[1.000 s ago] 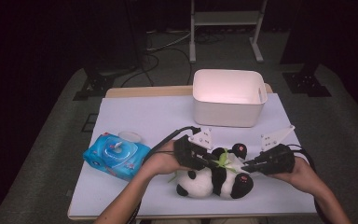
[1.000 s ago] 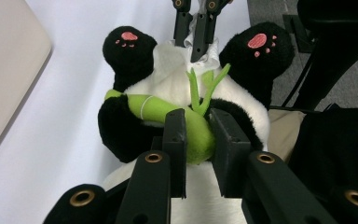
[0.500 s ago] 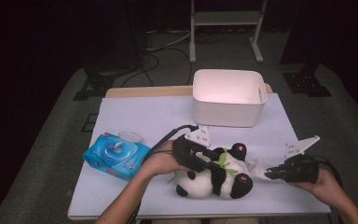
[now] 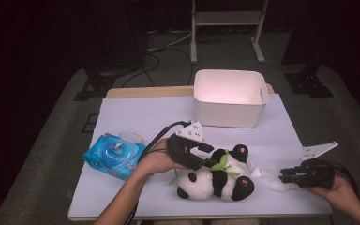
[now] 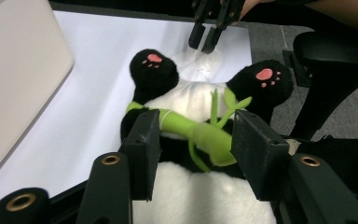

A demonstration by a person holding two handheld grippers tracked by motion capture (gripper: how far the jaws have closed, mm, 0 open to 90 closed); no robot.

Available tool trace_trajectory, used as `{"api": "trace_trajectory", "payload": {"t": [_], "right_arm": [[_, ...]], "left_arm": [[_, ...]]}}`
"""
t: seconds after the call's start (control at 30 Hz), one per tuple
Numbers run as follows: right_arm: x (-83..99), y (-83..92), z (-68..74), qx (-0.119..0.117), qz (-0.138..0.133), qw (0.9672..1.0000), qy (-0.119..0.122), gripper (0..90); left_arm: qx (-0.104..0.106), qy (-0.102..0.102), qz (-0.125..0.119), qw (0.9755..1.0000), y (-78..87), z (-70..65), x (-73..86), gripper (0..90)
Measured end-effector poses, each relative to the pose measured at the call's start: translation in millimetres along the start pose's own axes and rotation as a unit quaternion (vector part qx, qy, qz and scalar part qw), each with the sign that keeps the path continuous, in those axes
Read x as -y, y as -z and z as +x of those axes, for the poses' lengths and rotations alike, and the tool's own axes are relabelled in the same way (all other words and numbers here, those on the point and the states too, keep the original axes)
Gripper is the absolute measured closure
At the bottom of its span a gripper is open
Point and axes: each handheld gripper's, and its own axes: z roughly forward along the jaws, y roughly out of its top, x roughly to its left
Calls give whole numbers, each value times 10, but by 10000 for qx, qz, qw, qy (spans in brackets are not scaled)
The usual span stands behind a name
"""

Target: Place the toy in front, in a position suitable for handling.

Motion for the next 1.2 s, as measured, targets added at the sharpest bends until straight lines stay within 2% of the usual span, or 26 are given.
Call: {"api": "trace_trajectory", "payload": {"t": [0.2,0.43,0.6,0.83,1.2], "right_arm": [[-41,44,-8,9,-44,10000,-12,654],[-184,86,8,-14,-127,9999,112,637],[-331,87,23,-25,-162,9996,234,618],[-554,76,23,-115,-224,9990,379,595],[-943,20,13,-248,-275,9973,640,528]], "left_arm": [[-64,72,-25,10000,51,17,62,493],[-147,188,-48,9997,116,47,172,465],[-238,329,-143,9991,184,79,288,451],[-385,458,-139,9981,251,114,432,423],[-701,627,-130,9955,362,111,674,326]]}}
